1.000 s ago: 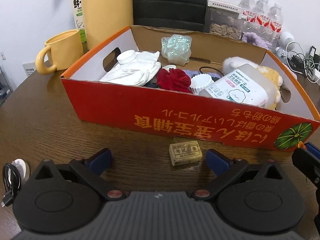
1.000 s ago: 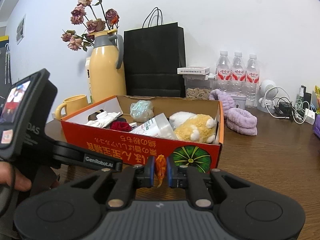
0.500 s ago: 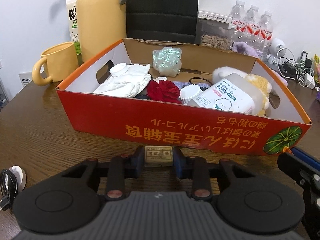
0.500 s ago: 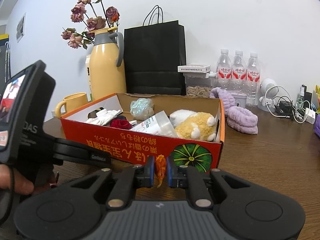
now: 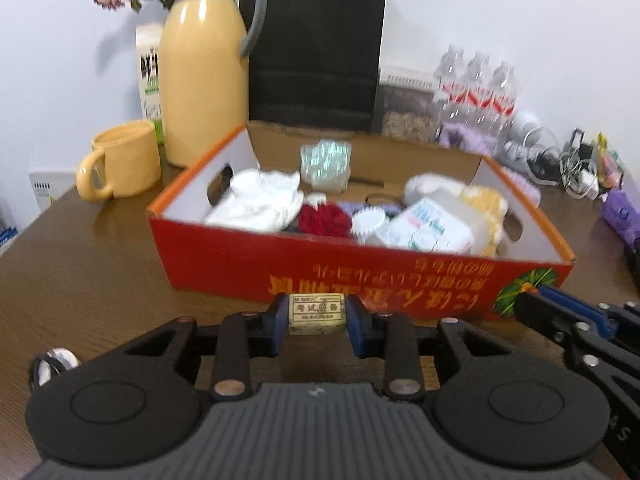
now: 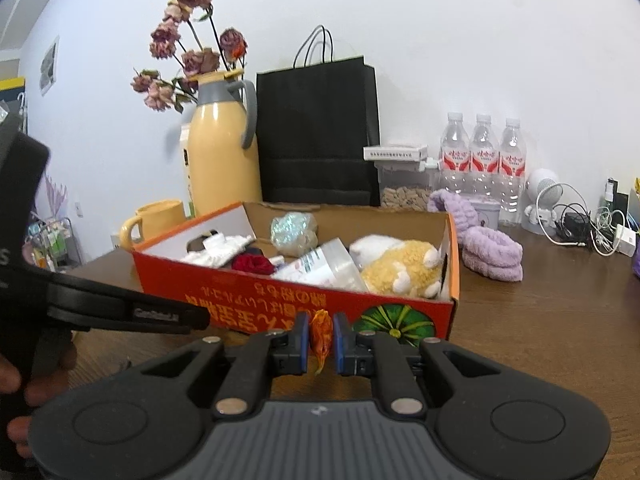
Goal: Organize objects
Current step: 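Lift the beige box toward the cardboard box with the left tool while the right tool carries the orange item, then lower the beige box and orange item into the box and open both tools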
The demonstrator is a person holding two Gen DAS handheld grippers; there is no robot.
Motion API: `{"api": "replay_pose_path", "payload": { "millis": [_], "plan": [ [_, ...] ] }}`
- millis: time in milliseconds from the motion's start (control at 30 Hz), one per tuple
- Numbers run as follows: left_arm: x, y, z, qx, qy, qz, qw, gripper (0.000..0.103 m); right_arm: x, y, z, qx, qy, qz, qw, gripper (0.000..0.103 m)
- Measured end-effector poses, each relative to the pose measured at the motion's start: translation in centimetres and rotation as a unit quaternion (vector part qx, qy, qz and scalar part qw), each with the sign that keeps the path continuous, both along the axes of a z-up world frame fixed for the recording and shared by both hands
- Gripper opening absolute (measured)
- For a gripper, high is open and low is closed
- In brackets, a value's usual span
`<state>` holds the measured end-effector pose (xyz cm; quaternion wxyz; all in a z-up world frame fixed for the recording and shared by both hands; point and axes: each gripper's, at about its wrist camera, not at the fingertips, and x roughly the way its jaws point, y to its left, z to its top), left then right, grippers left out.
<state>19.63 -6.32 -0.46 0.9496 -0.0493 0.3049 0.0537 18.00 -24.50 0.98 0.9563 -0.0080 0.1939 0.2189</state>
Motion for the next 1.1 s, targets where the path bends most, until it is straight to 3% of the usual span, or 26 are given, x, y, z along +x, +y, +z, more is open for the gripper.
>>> {"api": "replay_pose_path", "payload": {
  "millis": [267,567,767,1100],
  "plan": [
    [-0.5,1.0,3.0,0.002,-0.058,-0.016,0.9982,0.031,0.5,2.0,2.2,0.015,-0.029,0.015,0.999,0.011],
    [1.8,2.4,4.4,-0.003,-0.093,-0.014,0.9956,0.031,3.7,4.4,4.3,0.018,-0.052,0.004,0.998,0.012],
    [4.7,3.4,3.8,-0.007,-0.092,-0.010,0.9957,0.031,6.9,5.8,4.3,0.013,-0.060,-0.005,0.998,0.011],
    [9.1,4.7,2.1,-0.012,-0.065,-0.024,0.9975,0.031,11.4,6.6,1.6,-0.015,-0.026,0.002,1.000,0.012]
  ]
}}
